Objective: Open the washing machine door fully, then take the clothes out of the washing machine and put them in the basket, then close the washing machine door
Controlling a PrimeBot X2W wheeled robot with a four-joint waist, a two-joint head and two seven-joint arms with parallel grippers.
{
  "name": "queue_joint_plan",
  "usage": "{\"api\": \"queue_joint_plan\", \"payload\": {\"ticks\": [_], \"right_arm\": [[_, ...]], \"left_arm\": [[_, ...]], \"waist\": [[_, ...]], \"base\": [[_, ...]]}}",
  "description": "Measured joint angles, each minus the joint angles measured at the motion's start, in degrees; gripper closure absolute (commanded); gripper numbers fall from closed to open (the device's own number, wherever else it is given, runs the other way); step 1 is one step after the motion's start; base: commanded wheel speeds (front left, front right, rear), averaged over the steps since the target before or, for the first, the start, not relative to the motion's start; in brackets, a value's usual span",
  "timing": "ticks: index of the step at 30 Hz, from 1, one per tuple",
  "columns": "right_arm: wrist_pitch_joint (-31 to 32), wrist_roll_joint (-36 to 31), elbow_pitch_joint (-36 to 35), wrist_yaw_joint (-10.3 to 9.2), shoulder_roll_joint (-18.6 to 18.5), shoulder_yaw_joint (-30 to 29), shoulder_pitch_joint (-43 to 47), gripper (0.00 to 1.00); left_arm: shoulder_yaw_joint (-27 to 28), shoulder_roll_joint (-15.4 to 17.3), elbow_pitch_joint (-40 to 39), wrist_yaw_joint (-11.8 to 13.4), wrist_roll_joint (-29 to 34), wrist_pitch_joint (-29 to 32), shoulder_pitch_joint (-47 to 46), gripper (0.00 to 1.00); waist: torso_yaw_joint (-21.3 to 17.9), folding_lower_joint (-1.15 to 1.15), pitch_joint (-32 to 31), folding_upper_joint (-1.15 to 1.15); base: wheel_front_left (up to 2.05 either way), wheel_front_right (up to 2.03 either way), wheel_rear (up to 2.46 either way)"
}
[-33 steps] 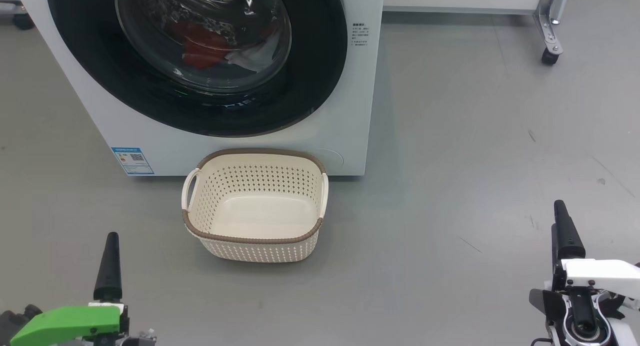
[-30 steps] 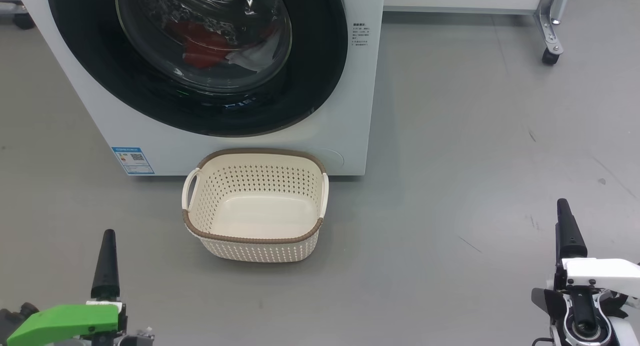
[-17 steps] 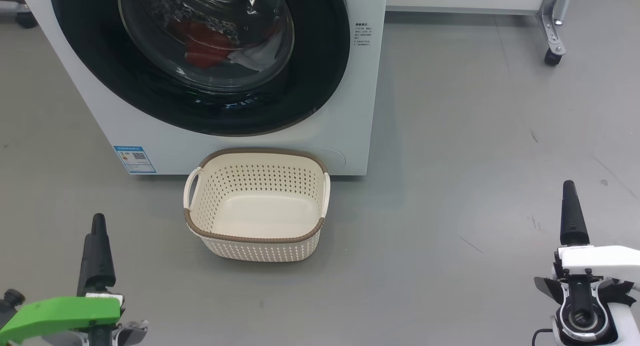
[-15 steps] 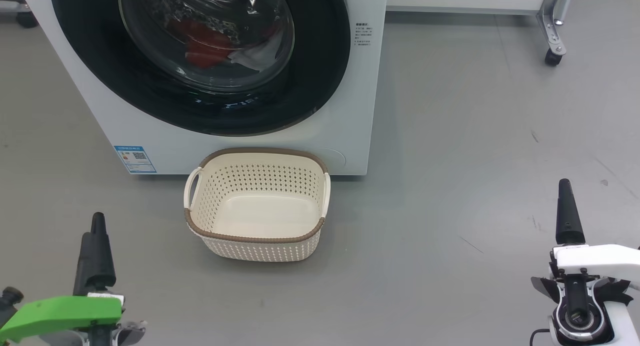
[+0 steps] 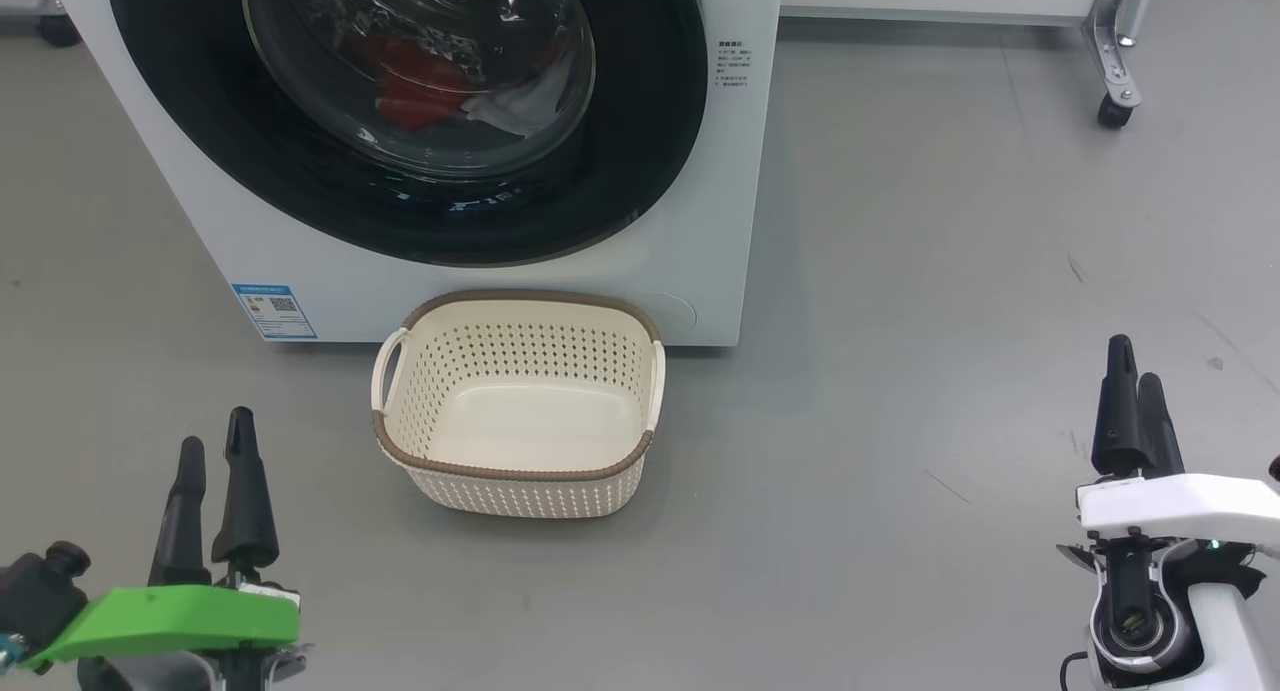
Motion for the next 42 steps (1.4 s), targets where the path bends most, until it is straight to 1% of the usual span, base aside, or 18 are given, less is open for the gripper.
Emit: {"api": "queue_joint_plan", "payload": {"ticks": [3, 7, 9, 11, 15, 18, 21, 22, 23, 24, 26, 31, 37, 38, 42], "right_arm": [[-0.51, -5.12, -0.03, -0.43, -0.04, 0.58, -0.01, 0.00], [-1.11, -8.98, -0.10, -1.35, -0.14, 1.10, -0.02, 0.00], [-1.70, -11.61, -0.07, -1.36, -0.26, 1.81, -0.02, 0.00], [-2.13, -15.67, 0.00, -1.45, -0.44, 2.65, -0.02, 0.00], [-2.98, -20.18, 0.24, -2.23, -0.46, 3.65, -0.05, 0.00], [-3.60, -25.38, 0.75, -2.38, -1.07, 5.12, -0.19, 0.00], [-4.21, -28.47, 1.27, -2.96, -1.05, 5.72, -0.60, 0.00], [-4.38, -29.60, 1.41, -3.38, -1.05, 5.84, -0.74, 0.00], [-4.60, -30.61, 1.53, -3.39, -1.07, 5.97, -0.94, 0.00], [-5.05, -32.74, 1.64, -3.91, -1.08, 6.34, -1.26, 0.00], [-5.46, -34.73, 1.98, -4.42, -1.08, 6.78, -1.31, 0.00], [-6.04, -37.28, 4.68, -5.14, -1.09, 7.97, -1.40, 0.00], [-6.05, -37.56, 7.15, -5.34, -1.11, 8.64, -1.39, 0.00], [-6.04, -37.73, 8.62, -5.75, -1.11, 9.24, -1.39, 0.00], [-6.05, -37.99, 10.17, -5.76, -1.10, 9.69, -1.38, 0.00]], "left_arm": [[-0.62, 0.20, -0.19, -0.01, 3.31, -0.59, 0.01, 0.00], [-1.26, 0.94, -0.41, -0.01, 8.12, -1.18, 0.04, 0.00], [-1.92, 1.40, -0.43, -0.01, 11.04, -1.68, 0.07, 0.00], [-2.27, 1.72, -0.41, -0.01, 14.08, -2.20, 0.09, 0.00], [-2.94, 1.78, -0.40, -0.01, 18.30, -2.88, 0.09, 0.00], [-3.99, 1.79, -0.35, -0.02, 21.80, -3.54, 0.10, 0.00], [-4.61, 1.99, 0.00, -0.02, 25.17, -4.14, 0.13, 0.00], [-5.08, 2.34, 0.22, -0.02, 26.61, -4.35, 0.13, 0.00], [-5.47, 2.69, 0.42, -0.02, 28.18, -4.65, 0.16, 0.00], [-5.83, 2.81, 1.15, -0.02, 30.40, -4.76, 0.32, 0.00], [-6.30, 2.72, 2.37, -0.03, 31.89, -5.21, 0.86, 0.00], [-7.50, 2.76, 5.63, -0.02, 35.71, -5.86, 1.92, 0.00], [-7.40, 2.67, 7.40, 0.01, 35.94, -5.86, 1.91, 0.00], [-7.22, 2.49, 8.13, 0.08, 35.94, -5.86, 1.91, 0.00], [-6.72, 2.19, 9.47, 0.08, 35.72, -5.86, 1.88, 0.00]], "waist": [[0.09, 0.00, 0.14, 0.00], [0.21, 0.00, 0.38, 0.00], [0.26, 0.00, 0.53, 0.00], [0.30, 0.00, 0.67, 0.00], [0.36, 0.00, 0.88, 0.00], [0.37, 0.00, 0.99, 0.00], [0.37, 0.00, 1.07, 0.00], [0.36, 0.00, 1.10, 0.00], [0.37, 0.00, 1.12, 0.00], [0.37, 0.00, 1.16, 0.00], [0.37, 0.00, 1.19, 0.00], [0.38, 0.00, 1.19, 0.00], [0.39, 0.00, 1.01, 0.00], [0.39, 0.00, 0.91, 0.00], [0.39, 0.00, 0.78, 0.00]], "base": [[0.00, 0.00, 0.00], [0.00, 0.00, 0.00], [0.00, 0.00, 0.00], [0.00, 0.00, 0.00], [0.00, 0.00, 0.00], [0.00, 0.00, 0.00], [0.00, 0.00, 0.00], [0.00, 0.00, 0.00], [0.00, 0.00, 0.00], [0.00, 0.00, 0.00], [0.00, 0.00, 0.00], [0.00, 0.00, 0.00], [0.00, 0.00, 0.00], [0.00, 0.00, 0.00], [0.00, 0.00, 0.00]]}}
